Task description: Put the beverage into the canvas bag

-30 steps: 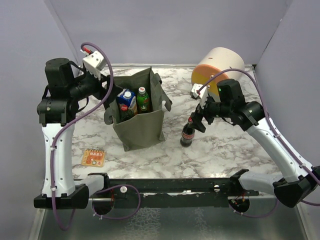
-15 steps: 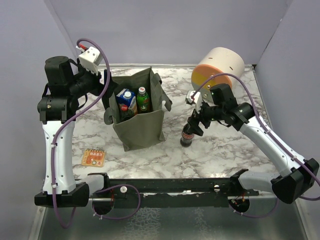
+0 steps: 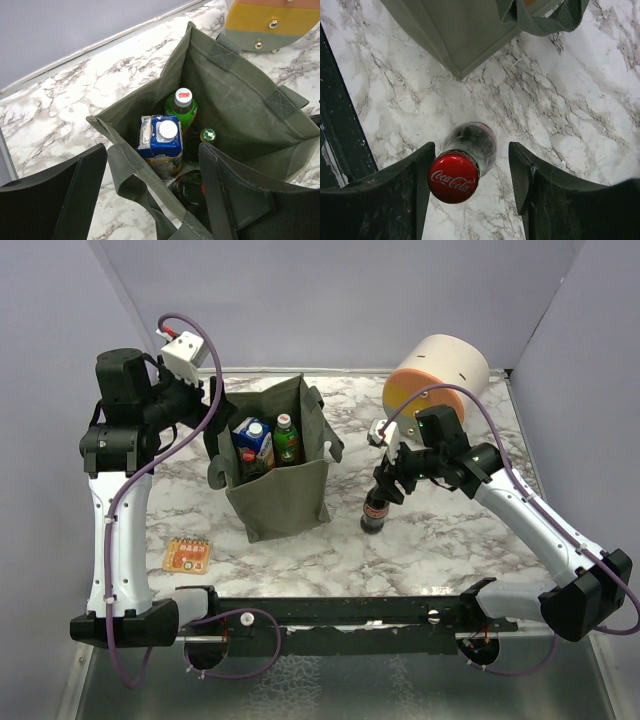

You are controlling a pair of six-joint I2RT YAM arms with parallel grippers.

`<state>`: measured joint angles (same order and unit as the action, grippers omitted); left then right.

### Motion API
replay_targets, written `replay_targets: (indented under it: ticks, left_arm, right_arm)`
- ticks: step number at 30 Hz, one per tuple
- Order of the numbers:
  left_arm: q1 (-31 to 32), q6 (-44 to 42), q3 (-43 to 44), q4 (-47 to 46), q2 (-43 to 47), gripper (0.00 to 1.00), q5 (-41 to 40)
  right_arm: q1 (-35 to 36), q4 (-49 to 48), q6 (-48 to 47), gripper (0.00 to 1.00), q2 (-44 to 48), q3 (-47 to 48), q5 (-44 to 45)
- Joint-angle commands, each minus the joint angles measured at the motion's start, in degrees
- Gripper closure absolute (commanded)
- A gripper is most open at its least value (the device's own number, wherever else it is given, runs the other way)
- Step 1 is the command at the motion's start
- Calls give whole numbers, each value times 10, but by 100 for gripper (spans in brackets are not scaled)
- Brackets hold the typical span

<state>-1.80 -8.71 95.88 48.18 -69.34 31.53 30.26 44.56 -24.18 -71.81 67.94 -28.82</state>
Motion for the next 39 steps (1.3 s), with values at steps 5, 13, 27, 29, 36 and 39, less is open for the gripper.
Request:
replay_targets:
  ticks: [5, 13, 27, 29, 36, 39]
  left_arm:
    - [-3, 2, 1, -16, -2, 24, -22]
    - [-3, 4, -6, -20, -2, 24, -27]
    - [-3, -11, -29, -19, 0, 26, -32]
    - [-3, -10, -28, -19, -2, 26, -33]
    - [-3, -11, -33, -18, -2, 29, -45]
    - [-3, -15, -38, -15, 2, 29, -49]
  right_arm:
    - [0, -20, -8, 47, 3, 1, -5]
    - [0, -22, -9, 68, 13, 6, 6]
    - [0, -9, 13, 99, 25, 77, 12]
    - [0, -5, 19, 99, 22, 101, 13]
    - [0, 10, 35, 99, -2, 203, 45]
    - [0, 12, 41, 99, -19, 258, 61]
